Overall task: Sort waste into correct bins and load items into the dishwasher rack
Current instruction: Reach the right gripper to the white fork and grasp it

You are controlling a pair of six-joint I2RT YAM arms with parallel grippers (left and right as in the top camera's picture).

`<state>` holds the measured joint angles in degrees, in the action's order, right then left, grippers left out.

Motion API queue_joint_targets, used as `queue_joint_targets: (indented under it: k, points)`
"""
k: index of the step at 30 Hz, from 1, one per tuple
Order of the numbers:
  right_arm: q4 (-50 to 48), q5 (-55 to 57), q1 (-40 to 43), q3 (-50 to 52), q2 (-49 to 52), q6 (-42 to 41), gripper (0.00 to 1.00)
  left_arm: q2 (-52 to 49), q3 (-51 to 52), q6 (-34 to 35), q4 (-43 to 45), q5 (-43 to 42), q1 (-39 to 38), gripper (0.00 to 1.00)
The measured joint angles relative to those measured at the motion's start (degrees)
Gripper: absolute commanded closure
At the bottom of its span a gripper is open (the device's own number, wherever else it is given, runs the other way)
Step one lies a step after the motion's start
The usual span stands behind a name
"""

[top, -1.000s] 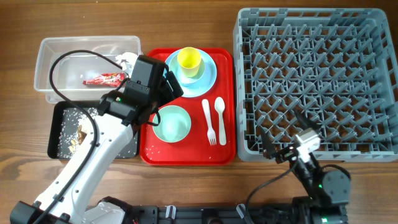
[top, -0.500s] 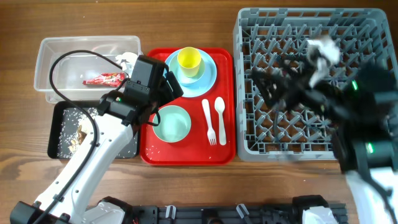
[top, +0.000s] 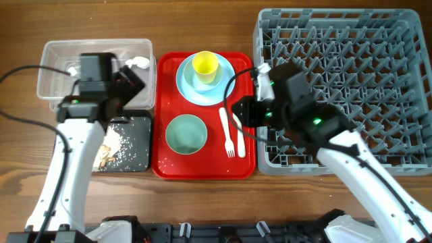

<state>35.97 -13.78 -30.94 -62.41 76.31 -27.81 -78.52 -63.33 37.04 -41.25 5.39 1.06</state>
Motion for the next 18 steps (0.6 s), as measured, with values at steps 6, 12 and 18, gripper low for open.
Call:
queue_joint_targets:
  k: [6,12,18]
  points:
    - [-0.8,14.9,-6.7,0.0,9.9,0.0,0.71,0.0,0.0,-0.3,-0.4,-0.2,5.7,0.0]
    - [-3.5,17.5,-8.7,0.0,21.3,0.3,0.72,0.0,0.0,-0.3,-0.4,-0.4,5.8,0.0]
    - [-3.9,17.9,-8.7,0.0,22.1,0.5,0.73,0.0,0.0,-0.3,-0.4,-0.4,5.8,0.0]
